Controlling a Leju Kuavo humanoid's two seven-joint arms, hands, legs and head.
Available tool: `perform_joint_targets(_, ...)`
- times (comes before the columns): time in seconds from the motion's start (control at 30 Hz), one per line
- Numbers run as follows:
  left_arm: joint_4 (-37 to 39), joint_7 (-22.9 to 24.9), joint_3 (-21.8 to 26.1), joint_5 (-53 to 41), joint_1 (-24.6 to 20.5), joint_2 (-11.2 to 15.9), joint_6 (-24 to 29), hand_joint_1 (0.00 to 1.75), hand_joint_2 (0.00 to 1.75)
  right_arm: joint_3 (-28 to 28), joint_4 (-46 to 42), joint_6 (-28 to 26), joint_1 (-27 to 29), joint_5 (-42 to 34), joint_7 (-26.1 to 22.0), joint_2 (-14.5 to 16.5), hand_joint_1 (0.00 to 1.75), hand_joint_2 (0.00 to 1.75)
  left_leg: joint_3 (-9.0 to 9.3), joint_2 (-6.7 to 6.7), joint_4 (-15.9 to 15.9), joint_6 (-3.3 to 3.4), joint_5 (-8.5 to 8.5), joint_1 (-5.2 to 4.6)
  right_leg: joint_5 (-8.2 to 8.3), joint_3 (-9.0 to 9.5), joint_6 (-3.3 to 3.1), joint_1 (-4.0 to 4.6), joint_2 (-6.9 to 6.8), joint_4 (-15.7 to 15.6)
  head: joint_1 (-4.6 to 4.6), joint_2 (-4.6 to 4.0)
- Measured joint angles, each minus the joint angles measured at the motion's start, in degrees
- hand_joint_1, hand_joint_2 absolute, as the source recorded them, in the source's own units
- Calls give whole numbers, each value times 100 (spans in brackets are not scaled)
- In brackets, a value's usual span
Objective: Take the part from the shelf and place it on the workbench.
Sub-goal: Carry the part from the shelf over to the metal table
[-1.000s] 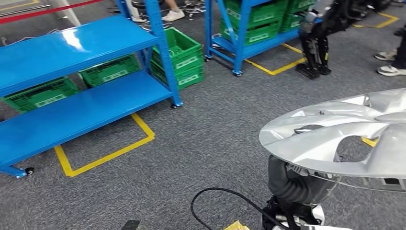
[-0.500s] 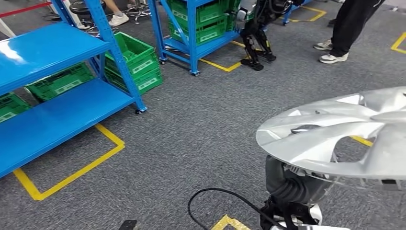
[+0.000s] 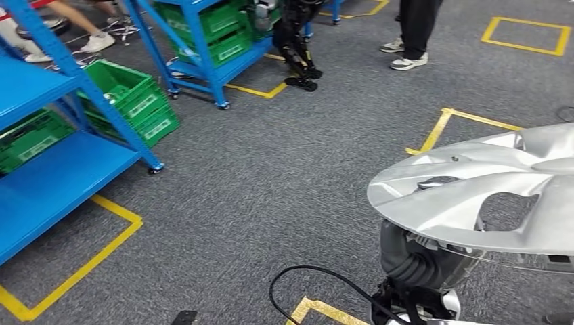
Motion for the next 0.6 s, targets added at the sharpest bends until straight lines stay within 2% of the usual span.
perform_joint_targets(0.07,0,-3,0,-11,3,2,-2,0,175,0,-1,0,-12,-2,-10,0,175,175,-320,-296,661,-16,-363,10,12,-17,-42,-6,143,-3,-23,0)
perform_joint_targets(0.1,0,-4,0,-12,14,5,-3,0,175,0,-1,0,-13,-3,-13,0,175,175,-514,-361,1034,-12,-508,9,15,-22,-57,-2,222,-3,-29,0)
perform_joint_targets(0.13,0,-6,1,-13,23,8,-3,0,175,0,0,0,-12,-5,-14,0,175,175,-663,-398,1295,-2,-558,6,16,-24,-64,2,312,-3,-32,0)
perform_joint_targets(0.17,0,-7,1,-16,29,11,-4,0,175,0,1,0,-10,-8,-14,0,175,175,-722,-419,1360,13,-488,4,19,-23,-65,6,405,-2,-31,0)
perform_joint_targets(0.2,0,-8,1,-22,29,12,-7,0,175,0,2,0,-8,-11,-14,0,175,175,-675,-443,1209,34,-313,3,24,-20,-60,7,496,-2,-31,0)
perform_joint_targets(0.23,0,-8,0,-29,24,13,-11,0,175,0,2,-1,-7,-14,-14,0,175,175,-544,-508,900,58,-81,4,30,-16,-50,4,584,-2,-31,0)
perform_joint_targets(0.27,0,-4,-1,-44,17,13,-17,0,175,0,1,-2,-7,-15,-15,0,175,175,-385,-654,538,88,121,8,37,-18,-34,4,662,0,-31,0)
perform_joint_targets(0.3,0,5,-2,-57,11,10,-25,0,175,1,1,-3,-6,-14,-17,0,175,175,-240,-789,204,105,242,25,45,-31,-13,6,733,11,-31,0)
perform_joint_targets(0.33,0,16,-4,-73,7,8,-32,0,175,1,-1,-5,-2,-9,-23,0,175,175,-144,-901,-16,113,296,31,58,-53,17,0,797,14,-29,0)
perform_joint_targets(0.37,0,28,-6,-90,5,5,-40,0,175,2,-2,-8,8,-3,-29,-1,175,175,-100,-959,-126,121,291,32,74,-77,54,-10,858,6,-29,0)
perform_joint_targets(0.43,0,43,-11,-118,1,-7,-65,0,175,2,-16,-15,54,16,-38,-2,175,175,-79,-848,-182,150,299,32,104,-130,130,-30,938,-12,-31,0)
perform_joint_targets(0.47,0,39,-14,-129,-1,-15,-80,0,175,2,-28,-21,78,30,-39,-3,175,175,-72,-781,-203,183,313,38,71,-170,159,-20,856,35,-13,0)
perform_joint_targets(0.5,0,29,-15,-138,-2,-22,-98,0,175,2,-40,-27,96,49,-41,-4,175,175,-65,-701,-224,214,327,47,-21,-253,184,-6,699,189,15,0)
perform_joint_targets(0.57,0,-8,-15,-154,4,-25,-121,0,175,2,-51,-42,114,87,-46,-5,175,175,-53,-536,-235,254,324,41,-364,-552,227,13,308,824,66,0)
perform_joint_targets(0.6,0,-23,-15,-166,11,-22,-127,0,175,2,-51,-47,130,98,-48,-5,175,175,-48,-441,-234,263,317,35,-529,-727,246,9,196,1201,73,0)
